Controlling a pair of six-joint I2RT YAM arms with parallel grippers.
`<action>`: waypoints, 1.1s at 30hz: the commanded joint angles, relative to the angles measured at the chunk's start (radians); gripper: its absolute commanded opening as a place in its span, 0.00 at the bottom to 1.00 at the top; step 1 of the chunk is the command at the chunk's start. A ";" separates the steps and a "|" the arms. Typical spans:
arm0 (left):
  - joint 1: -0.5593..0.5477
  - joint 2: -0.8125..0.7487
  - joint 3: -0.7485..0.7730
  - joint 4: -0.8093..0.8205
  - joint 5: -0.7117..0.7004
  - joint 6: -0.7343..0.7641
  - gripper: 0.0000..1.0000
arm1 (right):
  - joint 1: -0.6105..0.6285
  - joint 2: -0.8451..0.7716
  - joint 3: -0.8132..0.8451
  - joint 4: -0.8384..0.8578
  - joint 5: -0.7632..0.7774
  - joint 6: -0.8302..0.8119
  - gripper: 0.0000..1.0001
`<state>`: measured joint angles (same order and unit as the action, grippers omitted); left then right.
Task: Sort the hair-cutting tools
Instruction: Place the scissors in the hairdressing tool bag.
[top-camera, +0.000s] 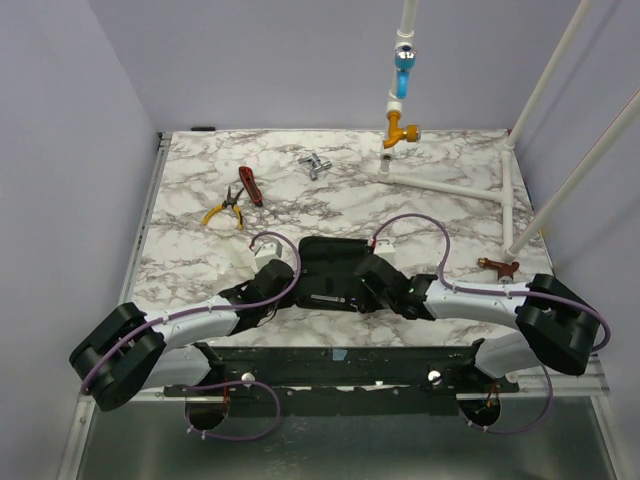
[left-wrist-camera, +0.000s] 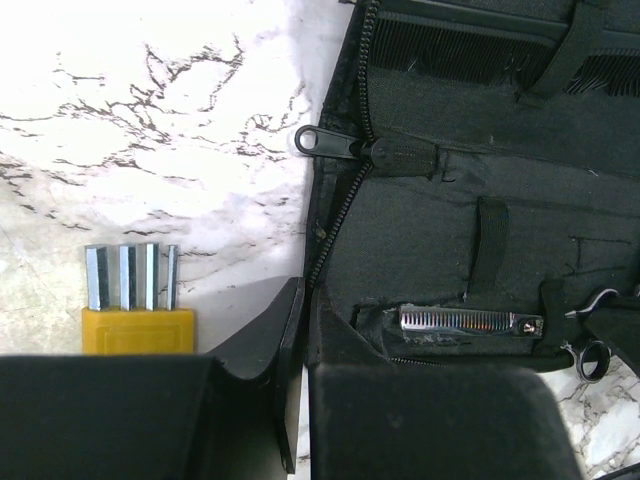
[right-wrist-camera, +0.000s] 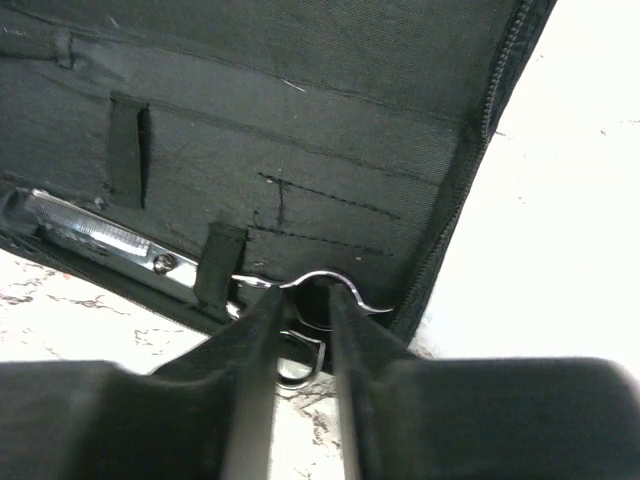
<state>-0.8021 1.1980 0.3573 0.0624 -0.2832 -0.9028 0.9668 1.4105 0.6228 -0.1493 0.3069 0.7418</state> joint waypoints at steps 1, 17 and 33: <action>-0.011 -0.016 0.001 -0.085 0.030 0.006 0.00 | -0.001 -0.045 0.018 -0.135 0.047 -0.001 0.38; -0.011 -0.016 0.017 -0.088 0.032 0.018 0.00 | 0.010 -0.175 -0.070 -0.015 -0.283 0.038 0.47; -0.013 -0.030 -0.013 -0.067 0.061 0.032 0.00 | 0.010 -0.068 -0.053 0.037 -0.120 0.078 0.48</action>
<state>-0.8074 1.1759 0.3641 0.0128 -0.2668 -0.8986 0.9695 1.3090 0.5655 -0.1474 0.0875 0.8078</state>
